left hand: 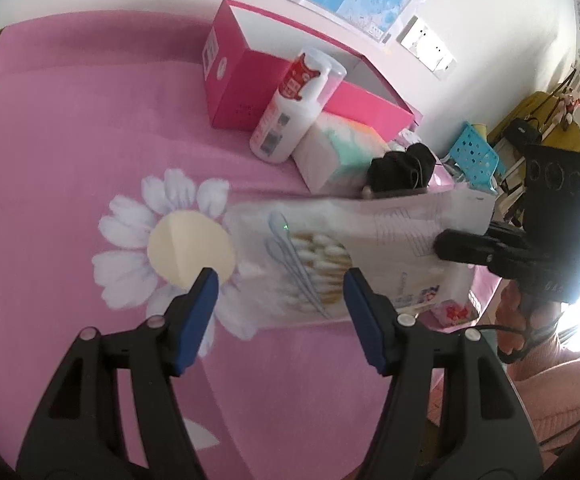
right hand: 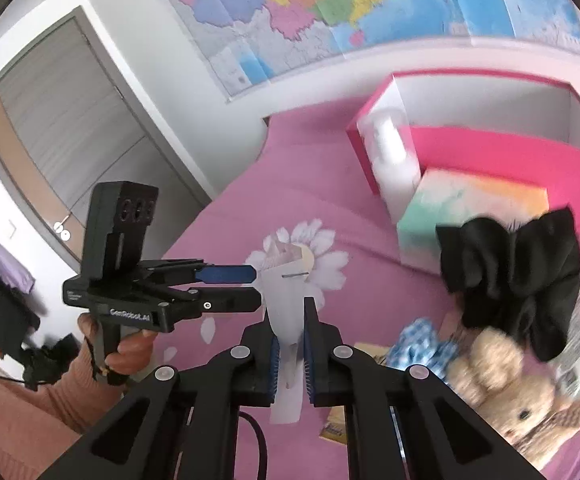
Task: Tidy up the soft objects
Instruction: 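Grasp the cotton-swab bag with the right gripper and lift, then carry the cotton-swab bag into the pink box and release it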
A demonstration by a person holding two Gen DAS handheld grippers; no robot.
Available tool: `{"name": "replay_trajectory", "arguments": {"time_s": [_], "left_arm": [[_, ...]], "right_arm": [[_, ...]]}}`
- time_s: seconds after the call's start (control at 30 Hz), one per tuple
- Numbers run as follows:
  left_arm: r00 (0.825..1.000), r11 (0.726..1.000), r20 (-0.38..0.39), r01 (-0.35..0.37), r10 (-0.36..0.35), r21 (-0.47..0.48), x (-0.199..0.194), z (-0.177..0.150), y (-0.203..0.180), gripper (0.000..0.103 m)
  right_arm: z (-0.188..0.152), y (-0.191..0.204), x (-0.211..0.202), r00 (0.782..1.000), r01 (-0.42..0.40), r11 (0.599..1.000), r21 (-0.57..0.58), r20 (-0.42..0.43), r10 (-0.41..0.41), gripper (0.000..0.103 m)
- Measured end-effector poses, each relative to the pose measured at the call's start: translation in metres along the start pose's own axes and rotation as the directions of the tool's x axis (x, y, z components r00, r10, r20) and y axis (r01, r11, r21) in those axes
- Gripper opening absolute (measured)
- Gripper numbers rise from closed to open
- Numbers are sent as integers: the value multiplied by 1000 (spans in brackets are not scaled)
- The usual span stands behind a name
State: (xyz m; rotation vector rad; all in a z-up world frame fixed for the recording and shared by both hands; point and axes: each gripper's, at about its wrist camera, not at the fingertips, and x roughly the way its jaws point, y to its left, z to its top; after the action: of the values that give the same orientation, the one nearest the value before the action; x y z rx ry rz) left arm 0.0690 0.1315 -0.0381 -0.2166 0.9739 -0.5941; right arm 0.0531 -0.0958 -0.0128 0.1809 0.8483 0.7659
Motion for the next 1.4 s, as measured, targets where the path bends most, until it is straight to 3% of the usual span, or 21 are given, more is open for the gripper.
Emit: {"name": "replay_trajectory", "arguments": {"time_s": [0.23, 0.57, 0.8, 0.97, 1.03, 1.2, 1.4], "left_arm": [[995, 996, -52, 91, -90, 23, 20, 8, -6, 67], [991, 998, -117, 63, -62, 6, 38, -1, -4, 69], [978, 988, -150, 150, -145, 26, 56, 5, -18, 74], [976, 984, -125, 179, -176, 13, 54, 14, -23, 71], [981, 985, -100, 169, -166, 18, 46, 21, -30, 58], [992, 988, -20, 122, -121, 96, 24, 45, -60, 57], [995, 983, 60, 73, -84, 171, 16, 92, -98, 57]], "right_arm": [[10, -16, -21, 999, -31, 1000, -3, 39, 31, 7], [-1, -44, -20, 999, -49, 994, 101, 13, 48, 7], [-2, -49, -20, 996, -84, 992, 90, 40, 80, 7], [-2, -62, -26, 995, -86, 989, 121, 54, 80, 7], [0, -64, -29, 995, -83, 989, 125, 64, 76, 7], [18, -70, -53, 990, -76, 989, 129, 126, 59, 7], [48, -85, -85, 978, -28, 992, 124, 211, 1, 7]]}}
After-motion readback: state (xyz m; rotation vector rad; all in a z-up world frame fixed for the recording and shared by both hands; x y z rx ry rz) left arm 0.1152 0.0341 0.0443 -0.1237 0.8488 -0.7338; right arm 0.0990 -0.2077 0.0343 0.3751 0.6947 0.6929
